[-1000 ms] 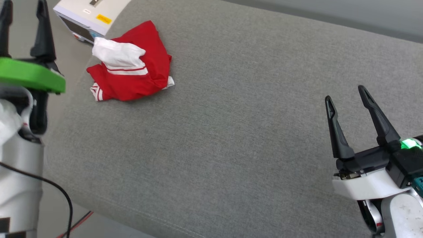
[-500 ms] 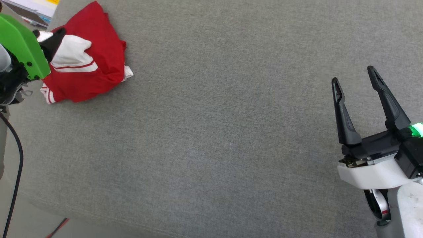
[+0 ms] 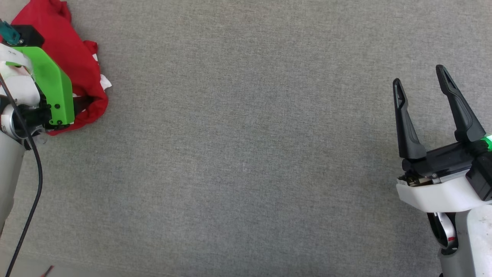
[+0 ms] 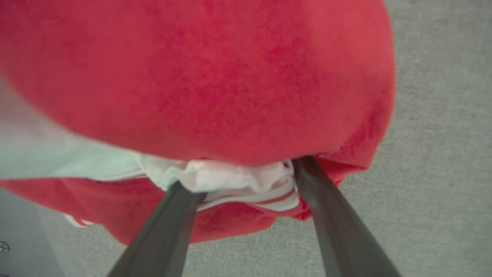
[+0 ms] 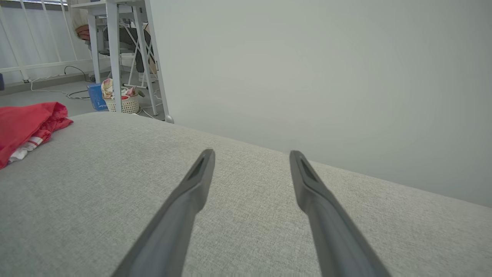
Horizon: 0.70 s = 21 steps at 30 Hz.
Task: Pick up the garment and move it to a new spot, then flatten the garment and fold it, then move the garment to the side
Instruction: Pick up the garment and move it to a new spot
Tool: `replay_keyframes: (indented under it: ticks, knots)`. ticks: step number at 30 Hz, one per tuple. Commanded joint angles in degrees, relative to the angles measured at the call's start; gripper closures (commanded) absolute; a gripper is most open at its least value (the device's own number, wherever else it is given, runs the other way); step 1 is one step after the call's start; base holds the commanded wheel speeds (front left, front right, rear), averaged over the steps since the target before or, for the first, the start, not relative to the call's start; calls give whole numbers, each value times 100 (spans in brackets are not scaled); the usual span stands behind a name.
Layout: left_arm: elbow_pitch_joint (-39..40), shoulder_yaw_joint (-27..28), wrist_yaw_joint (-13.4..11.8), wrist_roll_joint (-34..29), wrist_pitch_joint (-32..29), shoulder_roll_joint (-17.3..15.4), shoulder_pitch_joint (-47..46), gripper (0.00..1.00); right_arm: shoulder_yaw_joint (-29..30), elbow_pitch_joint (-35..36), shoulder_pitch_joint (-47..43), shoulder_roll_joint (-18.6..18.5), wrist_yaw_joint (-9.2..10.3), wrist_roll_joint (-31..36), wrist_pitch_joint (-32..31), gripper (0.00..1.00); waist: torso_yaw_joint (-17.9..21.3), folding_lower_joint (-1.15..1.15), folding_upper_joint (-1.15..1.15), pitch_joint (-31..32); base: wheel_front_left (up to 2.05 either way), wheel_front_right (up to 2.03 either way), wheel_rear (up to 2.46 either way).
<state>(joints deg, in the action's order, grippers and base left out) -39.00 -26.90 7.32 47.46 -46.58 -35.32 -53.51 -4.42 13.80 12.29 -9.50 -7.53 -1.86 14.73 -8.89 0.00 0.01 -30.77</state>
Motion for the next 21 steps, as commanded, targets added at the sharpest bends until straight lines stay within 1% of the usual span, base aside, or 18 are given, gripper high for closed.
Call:
replay_keyframes:
  ticks: [1, 3, 4, 6, 11, 14, 18, 21]
  knots:
    - [-134, -197, 16, 25, -44, 115, 250, 0, -3, -26, 89, -4, 4, -41, 27, 0, 26, 0, -1, -12, 0, 0, 0]
    - [-159, -293, 16, 94, 2, 129, 294, 0, 18, -48, 62, -5, 4, -53, 27, 0, -3, 0, -1, 27, 0, 0, 0]
    - [-132, -337, 16, 131, 76, 119, 297, 68, 22, -63, 45, -7, 4, -61, 27, 0, -25, 0, -1, 57, 0, 0, 0]
    - [-75, -364, 16, 183, 320, 74, 261, 100, 11, -85, 33, -16, 4, -77, 27, 0, -69, 0, -1, 137, 0, 0, 0]
    - [176, -424, 16, 158, 1168, -53, 54, 100, -3, -148, -29, 21, 4, -117, 27, 0, -157, 0, -1, 524, 0, 0, 0]
    - [440, -557, 16, 42, 1571, -209, -94, 100, 5, -189, -114, 90, 4, -148, 27, 0, -175, 0, -1, 787, 0, 0, 0]
    - [872, -754, 16, -96, 1971, -385, -340, 100, 33, -239, -254, 190, 4, -182, 27, 0, -161, 0, -1, 1118, 0, 0, 0]
    - [1211, -928, 16, -222, 2141, -469, -542, 100, 60, -255, -343, 272, 4, -203, 27, 0, -95, 0, -1, 1319, 0, 0, 0]
